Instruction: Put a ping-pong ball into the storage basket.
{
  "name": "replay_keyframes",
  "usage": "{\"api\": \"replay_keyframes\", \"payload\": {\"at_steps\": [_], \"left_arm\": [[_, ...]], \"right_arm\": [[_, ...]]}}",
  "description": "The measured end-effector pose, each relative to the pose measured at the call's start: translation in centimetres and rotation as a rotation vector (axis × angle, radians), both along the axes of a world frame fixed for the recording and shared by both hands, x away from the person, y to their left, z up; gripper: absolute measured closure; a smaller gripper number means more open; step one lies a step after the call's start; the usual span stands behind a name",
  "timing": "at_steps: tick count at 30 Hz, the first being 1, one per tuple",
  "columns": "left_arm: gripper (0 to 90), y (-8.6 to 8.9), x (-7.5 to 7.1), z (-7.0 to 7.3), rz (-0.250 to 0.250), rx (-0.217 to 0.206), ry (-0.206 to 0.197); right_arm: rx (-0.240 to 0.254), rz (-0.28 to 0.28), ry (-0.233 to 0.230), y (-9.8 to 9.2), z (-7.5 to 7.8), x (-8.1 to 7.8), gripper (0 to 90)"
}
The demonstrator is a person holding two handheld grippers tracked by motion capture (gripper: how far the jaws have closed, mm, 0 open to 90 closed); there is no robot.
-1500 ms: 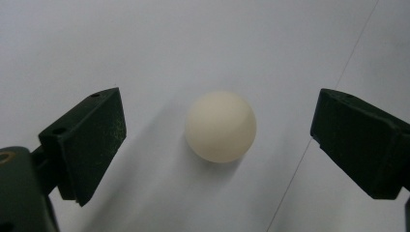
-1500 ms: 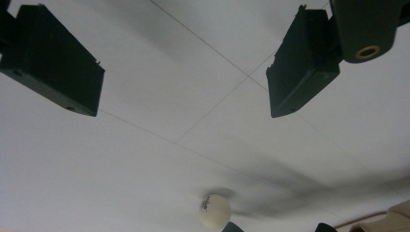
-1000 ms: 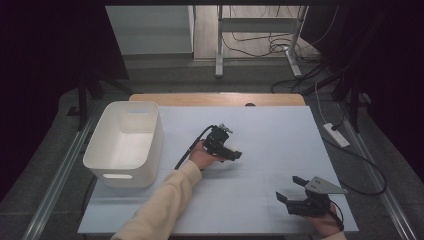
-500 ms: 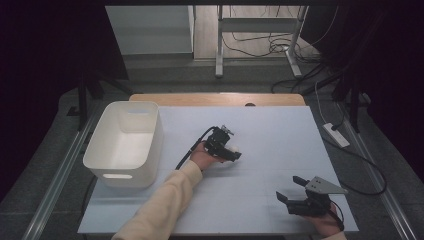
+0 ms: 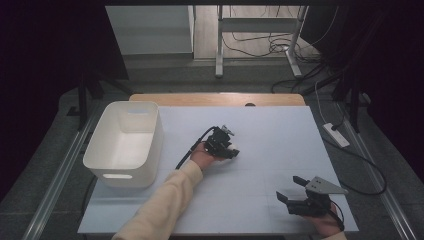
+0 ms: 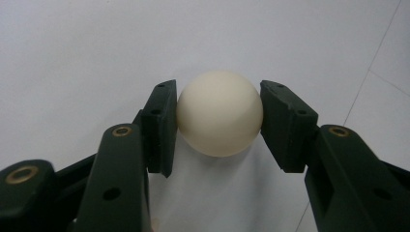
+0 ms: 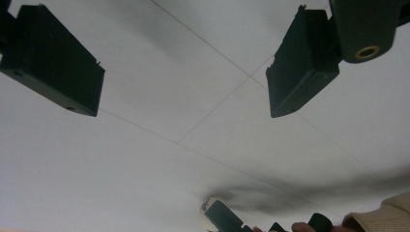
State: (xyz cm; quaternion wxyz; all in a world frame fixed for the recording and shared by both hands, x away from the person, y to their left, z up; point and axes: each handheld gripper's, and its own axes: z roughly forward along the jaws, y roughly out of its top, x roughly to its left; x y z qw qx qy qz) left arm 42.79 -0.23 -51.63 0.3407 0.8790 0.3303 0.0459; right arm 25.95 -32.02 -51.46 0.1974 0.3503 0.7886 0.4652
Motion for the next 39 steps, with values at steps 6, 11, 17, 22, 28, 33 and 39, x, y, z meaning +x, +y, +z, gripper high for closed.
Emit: {"api": "replay_keyframes", "payload": {"at_steps": [6, 11, 17, 22, 28, 33, 39], "left_arm": [[50.9, 0.2, -0.1, 0.4, 0.002, -0.013, -0.005], [50.9, 0.4, -0.3, 0.7, 0.003, -0.025, -0.008], [50.9, 0.5, -0.5, 1.0, -0.006, -0.033, -0.013], [50.9, 0.6, -0.6, 1.3, -0.006, -0.046, -0.017], [50.9, 0.8, -0.9, 1.9, -0.007, -0.073, -0.021], [50.9, 1.1, -1.1, 2.5, -0.01, -0.087, -0.032], [50.9, 1.5, -1.8, 3.6, -0.011, -0.12, -0.052]], "right_arm": [[0.0, 0.0, -0.001, 0.0, 0.0, 0.0, 13.3], [0.001, -0.001, -0.003, 0.0, 0.0, 0.0, 13.2], [0.002, -0.001, -0.002, 0.0, 0.0, 0.0, 13.2], [0.003, -0.001, -0.003, 0.0, 0.1, 0.0, 13.2], [0.003, -0.003, -0.004, 0.0, 0.1, 0.0, 13.2], [0.004, -0.004, -0.007, -0.1, 0.1, -0.1, 13.2], [0.005, -0.005, -0.008, 0.0, 0.2, -0.1, 13.2]]}}
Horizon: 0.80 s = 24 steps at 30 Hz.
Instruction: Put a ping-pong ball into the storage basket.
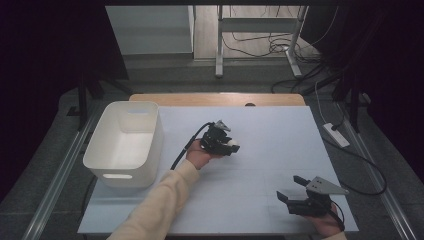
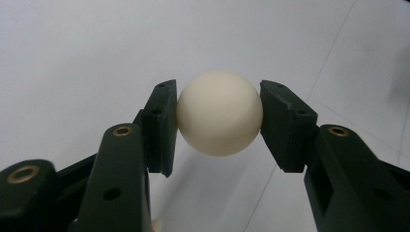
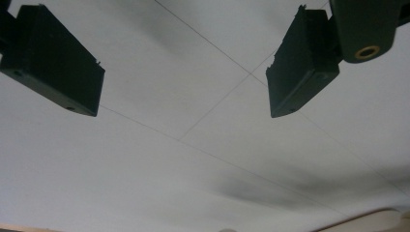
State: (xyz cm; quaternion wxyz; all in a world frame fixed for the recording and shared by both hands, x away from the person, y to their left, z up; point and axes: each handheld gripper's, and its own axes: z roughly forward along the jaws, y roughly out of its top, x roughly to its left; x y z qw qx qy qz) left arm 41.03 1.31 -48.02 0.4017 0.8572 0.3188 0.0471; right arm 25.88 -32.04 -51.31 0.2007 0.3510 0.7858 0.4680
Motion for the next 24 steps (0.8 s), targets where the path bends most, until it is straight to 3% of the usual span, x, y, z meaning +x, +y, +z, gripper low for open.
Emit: {"api": "replay_keyframes", "payload": {"at_steps": [15, 24], "left_arm": [[50.9, 1.2, -1.3, 2.5, 0.005, -0.077, -0.052], [50.9, 1.8, -1.9, 3.6, 0.009, -0.102, -0.076]], "right_arm": [[0.0, 0.001, 0.0, 0.0, 0.0, 0.0, 13.2], [-0.001, 0.003, 0.0, 0.1, -0.1, 0.0, 13.2]]}}
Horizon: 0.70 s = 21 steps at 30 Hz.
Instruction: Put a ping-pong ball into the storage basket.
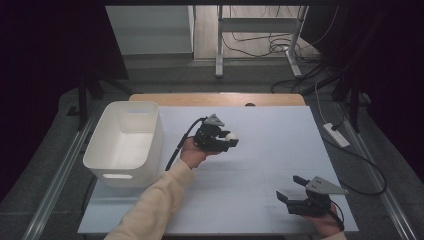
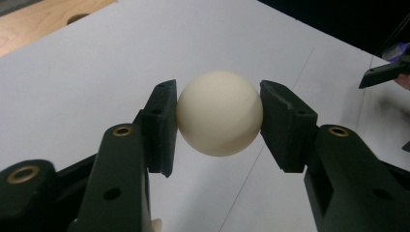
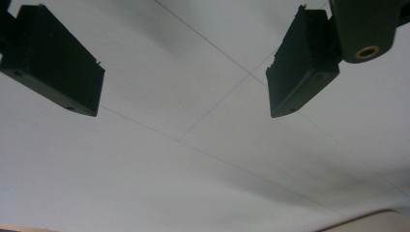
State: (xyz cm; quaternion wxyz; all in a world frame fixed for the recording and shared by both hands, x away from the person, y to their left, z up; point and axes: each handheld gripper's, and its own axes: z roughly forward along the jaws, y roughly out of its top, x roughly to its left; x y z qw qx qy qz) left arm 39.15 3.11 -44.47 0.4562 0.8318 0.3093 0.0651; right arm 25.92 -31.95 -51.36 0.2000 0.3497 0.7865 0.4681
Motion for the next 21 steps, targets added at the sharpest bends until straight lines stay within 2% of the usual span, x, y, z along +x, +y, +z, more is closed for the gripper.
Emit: {"api": "replay_keyframes", "payload": {"at_steps": [7, 12, 21], "left_arm": [[50.9, 0.4, -0.2, 0.6, 0.003, -0.033, -0.01], [50.9, 0.4, -0.2, 0.8, 0.001, -0.032, -0.018], [50.9, 1.0, -0.5, 1.6, 0.01, -0.056, -0.036]], "right_arm": [[0.001, 0.001, -0.003, 0.0, 0.0, 0.0, 13.2], [0.001, 0.001, -0.003, 0.0, 0.0, 0.0, 13.2], [0.0, 0.004, -0.003, 0.0, 0.0, 0.0, 13.2]]}}
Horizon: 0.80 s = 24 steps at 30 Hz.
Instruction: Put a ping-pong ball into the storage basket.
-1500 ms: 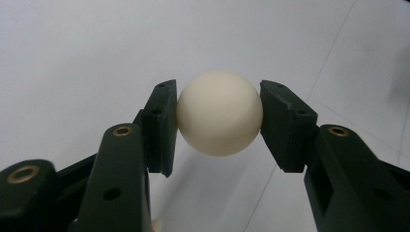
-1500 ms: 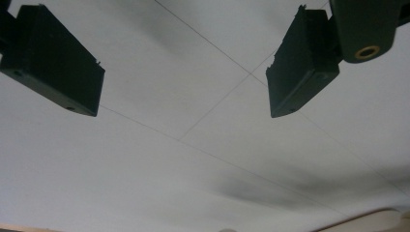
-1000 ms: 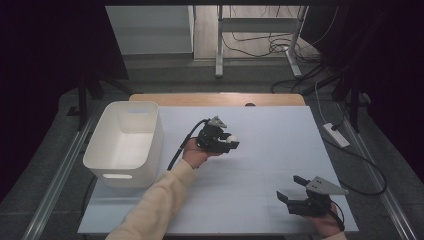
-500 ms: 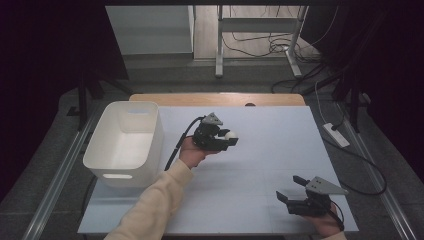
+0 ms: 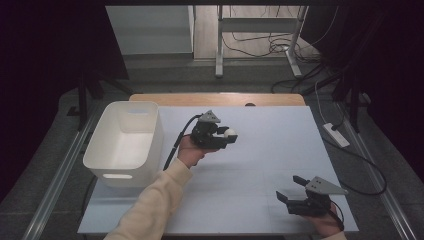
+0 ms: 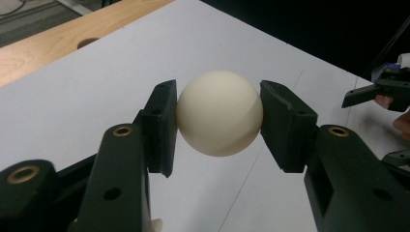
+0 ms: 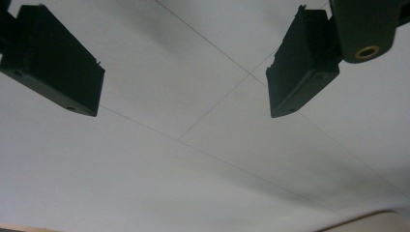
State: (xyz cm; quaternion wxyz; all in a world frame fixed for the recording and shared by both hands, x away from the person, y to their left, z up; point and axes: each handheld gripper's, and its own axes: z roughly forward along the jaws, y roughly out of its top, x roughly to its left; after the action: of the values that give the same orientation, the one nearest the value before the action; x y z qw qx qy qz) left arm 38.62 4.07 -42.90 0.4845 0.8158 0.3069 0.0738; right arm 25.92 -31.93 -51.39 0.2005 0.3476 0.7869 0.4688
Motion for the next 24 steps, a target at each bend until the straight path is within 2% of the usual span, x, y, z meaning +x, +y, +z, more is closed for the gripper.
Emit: {"api": "replay_keyframes", "payload": {"at_steps": [10, 24], "left_arm": [[50.9, 1.1, -0.3, 1.3, 0.015, -0.039, -0.027], [50.9, 1.7, -1.0, 2.3, 0.014, -0.054, -0.054]], "right_arm": [[-0.001, -0.003, -0.001, 0.0, 0.0, 0.0, 13.2], [0.0, -0.006, -0.004, 0.0, 0.0, 0.0, 13.2]]}}
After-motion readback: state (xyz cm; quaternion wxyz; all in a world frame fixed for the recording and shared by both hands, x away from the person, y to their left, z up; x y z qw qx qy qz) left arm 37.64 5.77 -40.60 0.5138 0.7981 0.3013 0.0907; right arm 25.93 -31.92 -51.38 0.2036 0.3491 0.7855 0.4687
